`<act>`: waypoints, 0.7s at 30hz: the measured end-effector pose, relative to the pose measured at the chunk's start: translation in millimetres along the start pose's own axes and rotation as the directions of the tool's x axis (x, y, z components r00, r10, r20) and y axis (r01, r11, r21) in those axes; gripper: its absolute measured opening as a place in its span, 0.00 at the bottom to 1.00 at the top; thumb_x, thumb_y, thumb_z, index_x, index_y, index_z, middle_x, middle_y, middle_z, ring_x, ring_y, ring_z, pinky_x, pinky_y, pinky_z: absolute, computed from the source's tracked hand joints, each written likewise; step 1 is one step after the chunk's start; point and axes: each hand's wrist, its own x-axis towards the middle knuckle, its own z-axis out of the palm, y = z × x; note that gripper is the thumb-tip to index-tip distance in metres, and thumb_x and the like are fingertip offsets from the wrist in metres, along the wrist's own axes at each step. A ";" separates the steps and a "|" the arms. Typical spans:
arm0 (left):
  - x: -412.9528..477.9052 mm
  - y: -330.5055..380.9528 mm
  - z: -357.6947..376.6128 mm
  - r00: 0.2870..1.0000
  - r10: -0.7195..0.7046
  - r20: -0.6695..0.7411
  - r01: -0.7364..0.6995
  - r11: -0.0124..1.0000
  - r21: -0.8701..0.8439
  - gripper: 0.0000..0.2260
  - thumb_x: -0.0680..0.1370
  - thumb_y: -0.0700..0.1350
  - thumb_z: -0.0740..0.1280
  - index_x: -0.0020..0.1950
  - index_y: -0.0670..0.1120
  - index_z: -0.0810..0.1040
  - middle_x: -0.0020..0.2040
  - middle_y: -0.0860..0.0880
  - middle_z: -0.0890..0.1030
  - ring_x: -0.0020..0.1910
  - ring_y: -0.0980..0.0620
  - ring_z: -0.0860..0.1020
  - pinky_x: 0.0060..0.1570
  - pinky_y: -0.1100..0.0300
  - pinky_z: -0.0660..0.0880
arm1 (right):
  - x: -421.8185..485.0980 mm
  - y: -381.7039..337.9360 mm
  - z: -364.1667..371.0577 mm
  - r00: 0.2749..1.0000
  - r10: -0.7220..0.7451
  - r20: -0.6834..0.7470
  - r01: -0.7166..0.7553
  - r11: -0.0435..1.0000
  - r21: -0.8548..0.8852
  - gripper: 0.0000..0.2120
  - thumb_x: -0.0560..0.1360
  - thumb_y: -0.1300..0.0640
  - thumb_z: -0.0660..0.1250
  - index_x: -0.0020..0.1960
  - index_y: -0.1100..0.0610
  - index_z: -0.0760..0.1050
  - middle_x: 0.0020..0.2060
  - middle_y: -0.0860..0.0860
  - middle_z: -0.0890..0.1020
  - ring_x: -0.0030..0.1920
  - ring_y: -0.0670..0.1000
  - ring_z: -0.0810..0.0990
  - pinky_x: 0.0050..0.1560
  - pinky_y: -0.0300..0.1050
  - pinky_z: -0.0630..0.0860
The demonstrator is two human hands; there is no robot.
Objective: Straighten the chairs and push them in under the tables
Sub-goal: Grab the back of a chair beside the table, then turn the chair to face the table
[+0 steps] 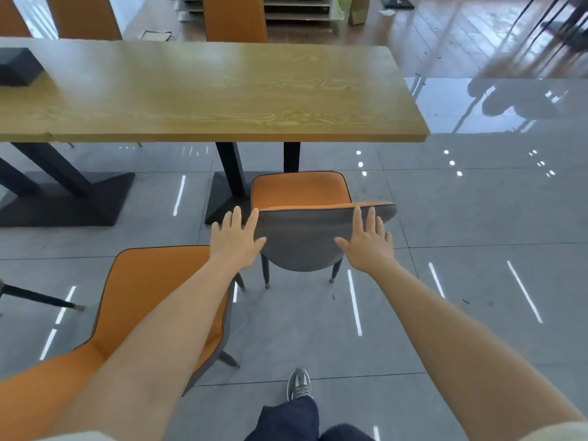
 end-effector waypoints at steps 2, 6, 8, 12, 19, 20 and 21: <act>-15.0 -15.6 1.8 1.000 0.014 -0.022 -0.014 1.000 0.020 0.28 0.81 0.57 0.51 0.77 0.51 0.44 0.79 0.42 0.46 0.78 0.42 0.46 0.75 0.44 0.49 | -19.8 -16.4 5.3 1.000 -0.015 -0.006 0.015 1.000 -0.006 0.35 0.81 0.43 0.51 0.77 0.55 0.34 0.77 0.58 0.38 0.78 0.59 0.40 0.76 0.58 0.45; -57.6 -50.5 10.0 0.998 0.025 -0.056 -0.023 0.999 0.036 0.28 0.81 0.57 0.50 0.77 0.52 0.43 0.79 0.43 0.43 0.78 0.42 0.44 0.75 0.44 0.47 | -64.7 -52.3 20.6 0.998 -0.061 -0.029 0.060 0.998 -0.020 0.36 0.80 0.43 0.51 0.76 0.54 0.33 0.77 0.57 0.37 0.77 0.59 0.39 0.76 0.58 0.44; -86.1 -72.5 17.7 0.997 0.030 -0.071 -0.027 0.999 0.043 0.28 0.81 0.57 0.50 0.77 0.52 0.43 0.79 0.43 0.43 0.78 0.42 0.44 0.75 0.44 0.47 | -90.1 -72.0 32.7 0.995 -0.088 -0.043 0.087 0.996 -0.026 0.36 0.80 0.42 0.51 0.76 0.54 0.32 0.77 0.57 0.36 0.77 0.59 0.39 0.76 0.58 0.44; -151.9 -127.8 33.6 0.997 0.002 -0.072 0.001 0.999 0.035 0.27 0.81 0.57 0.51 0.77 0.53 0.45 0.79 0.43 0.43 0.78 0.42 0.45 0.75 0.43 0.48 | -151.7 -114.3 63.1 0.989 -0.143 -0.025 0.142 0.989 -0.027 0.36 0.81 0.43 0.51 0.76 0.54 0.32 0.77 0.57 0.36 0.77 0.59 0.39 0.76 0.58 0.44; -246.0 -232.0 52.5 0.997 -0.065 -0.047 0.065 0.998 0.014 0.27 0.81 0.58 0.51 0.77 0.53 0.45 0.79 0.43 0.43 0.78 0.42 0.45 0.75 0.43 0.48 | -246.9 -201.4 116.0 0.969 -0.246 0.028 0.247 0.968 -0.035 0.37 0.80 0.42 0.52 0.76 0.53 0.32 0.77 0.57 0.37 0.77 0.59 0.39 0.76 0.58 0.44; -255.5 -247.7 56.3 0.997 -0.070 -0.037 0.070 0.998 0.003 0.27 0.81 0.58 0.51 0.77 0.53 0.45 0.79 0.43 0.42 0.78 0.43 0.45 0.75 0.43 0.48 | -256.5 -214.9 123.6 0.964 -0.264 0.033 0.265 0.963 -0.042 0.37 0.80 0.42 0.52 0.76 0.53 0.33 0.77 0.57 0.37 0.77 0.59 0.39 0.76 0.58 0.45; -264.6 -262.9 61.2 0.997 -0.076 -0.023 0.076 0.997 -0.005 0.27 0.81 0.58 0.50 0.77 0.54 0.45 0.79 0.43 0.42 0.78 0.43 0.45 0.75 0.43 0.48 | -265.7 -228.1 131.9 0.960 -0.278 0.045 0.280 0.959 -0.048 0.37 0.80 0.41 0.52 0.76 0.53 0.33 0.77 0.57 0.37 0.77 0.59 0.39 0.76 0.58 0.45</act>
